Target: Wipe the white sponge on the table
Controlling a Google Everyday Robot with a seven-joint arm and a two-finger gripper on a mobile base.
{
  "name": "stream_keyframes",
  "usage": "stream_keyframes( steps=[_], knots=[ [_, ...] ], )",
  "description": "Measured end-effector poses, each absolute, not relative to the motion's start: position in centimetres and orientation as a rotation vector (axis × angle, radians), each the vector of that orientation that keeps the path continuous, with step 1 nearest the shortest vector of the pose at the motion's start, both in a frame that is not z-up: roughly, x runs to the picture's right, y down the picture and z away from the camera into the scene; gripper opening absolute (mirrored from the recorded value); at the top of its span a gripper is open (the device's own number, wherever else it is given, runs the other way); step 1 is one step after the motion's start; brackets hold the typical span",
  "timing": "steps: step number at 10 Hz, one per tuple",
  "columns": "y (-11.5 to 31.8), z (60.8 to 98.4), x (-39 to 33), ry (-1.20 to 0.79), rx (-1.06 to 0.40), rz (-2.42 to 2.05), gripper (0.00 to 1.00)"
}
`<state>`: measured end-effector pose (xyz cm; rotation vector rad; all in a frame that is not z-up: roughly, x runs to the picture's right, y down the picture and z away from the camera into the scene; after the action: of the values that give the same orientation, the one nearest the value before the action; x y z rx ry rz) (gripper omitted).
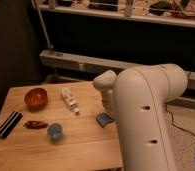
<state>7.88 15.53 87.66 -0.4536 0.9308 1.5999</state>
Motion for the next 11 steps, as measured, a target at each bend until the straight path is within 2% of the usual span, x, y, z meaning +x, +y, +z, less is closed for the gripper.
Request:
stream_keyframes(
  steps=[6, 11],
  knots=[
    [16.1, 88.5, -1.5, 0.823, -0.508, 1.404, 0.08],
    [18.0, 87.0, -7.7, 0.797, -0.519, 1.226, 0.08]
  ],
)
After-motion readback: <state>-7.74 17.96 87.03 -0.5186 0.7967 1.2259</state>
